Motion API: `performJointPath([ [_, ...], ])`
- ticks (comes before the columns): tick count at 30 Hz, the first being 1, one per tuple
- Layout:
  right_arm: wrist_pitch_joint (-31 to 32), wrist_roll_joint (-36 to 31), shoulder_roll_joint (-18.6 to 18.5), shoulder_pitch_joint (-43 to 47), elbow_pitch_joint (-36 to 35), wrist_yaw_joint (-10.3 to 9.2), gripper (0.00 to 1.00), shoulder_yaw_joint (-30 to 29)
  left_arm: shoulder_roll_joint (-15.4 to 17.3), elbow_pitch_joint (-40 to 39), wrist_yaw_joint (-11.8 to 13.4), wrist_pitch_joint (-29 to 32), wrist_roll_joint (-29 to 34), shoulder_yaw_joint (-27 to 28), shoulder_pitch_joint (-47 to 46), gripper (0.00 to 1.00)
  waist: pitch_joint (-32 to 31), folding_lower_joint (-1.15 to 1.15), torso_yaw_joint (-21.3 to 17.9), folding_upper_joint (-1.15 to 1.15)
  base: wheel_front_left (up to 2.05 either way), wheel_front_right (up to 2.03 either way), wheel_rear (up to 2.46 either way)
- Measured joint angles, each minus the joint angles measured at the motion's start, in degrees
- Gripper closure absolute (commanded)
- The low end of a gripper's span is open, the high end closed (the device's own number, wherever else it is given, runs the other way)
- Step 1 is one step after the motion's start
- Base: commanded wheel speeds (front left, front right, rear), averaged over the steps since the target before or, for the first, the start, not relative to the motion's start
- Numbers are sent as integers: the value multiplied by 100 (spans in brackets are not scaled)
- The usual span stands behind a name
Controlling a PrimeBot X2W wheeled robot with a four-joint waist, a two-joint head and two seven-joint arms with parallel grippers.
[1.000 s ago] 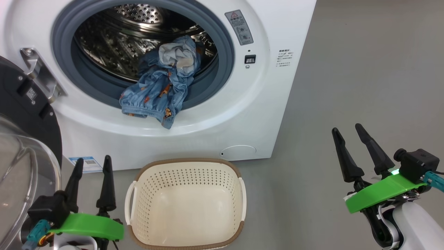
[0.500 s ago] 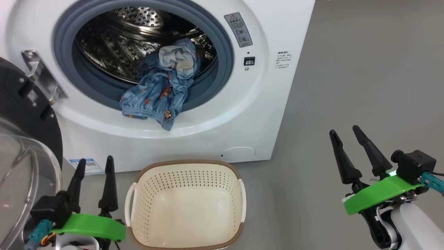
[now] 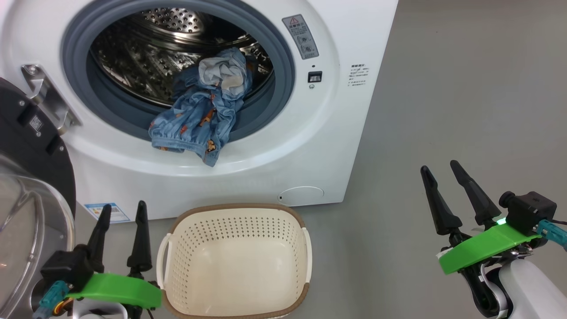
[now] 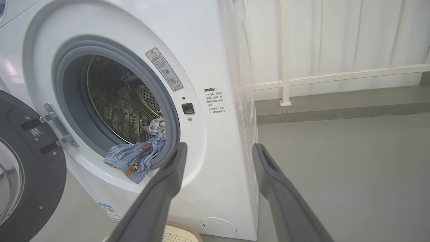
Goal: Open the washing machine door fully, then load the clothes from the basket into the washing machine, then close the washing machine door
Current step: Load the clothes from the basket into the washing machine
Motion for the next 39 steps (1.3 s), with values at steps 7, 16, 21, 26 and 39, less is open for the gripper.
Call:
performJointPath([
  [7,0,0,10,0,-2,0,0,-7,1,30,-1,51,-33,-57,-14,0,33,0,-38,0,0,0,0],
  [16,0,0,38,-8,-37,0,0,-7,-41,289,-98,255,-198,-181,-354,0,223,0,-117,0,0,0,0],
  [21,0,0,71,-35,-68,0,0,-7,-145,603,-324,363,-333,-249,-770,0,403,0,-197,0,0,0,0],
  [26,0,-1,138,-127,-109,0,0,-26,-229,1045,-524,514,-497,-297,-1282,0,627,1,-306,0,0,0,0],
  [39,0,-47,292,-413,-231,0,0,-89,-305,2771,-801,759,-672,-383,-2711,0,1289,1,-606,0,0,0,0],
])
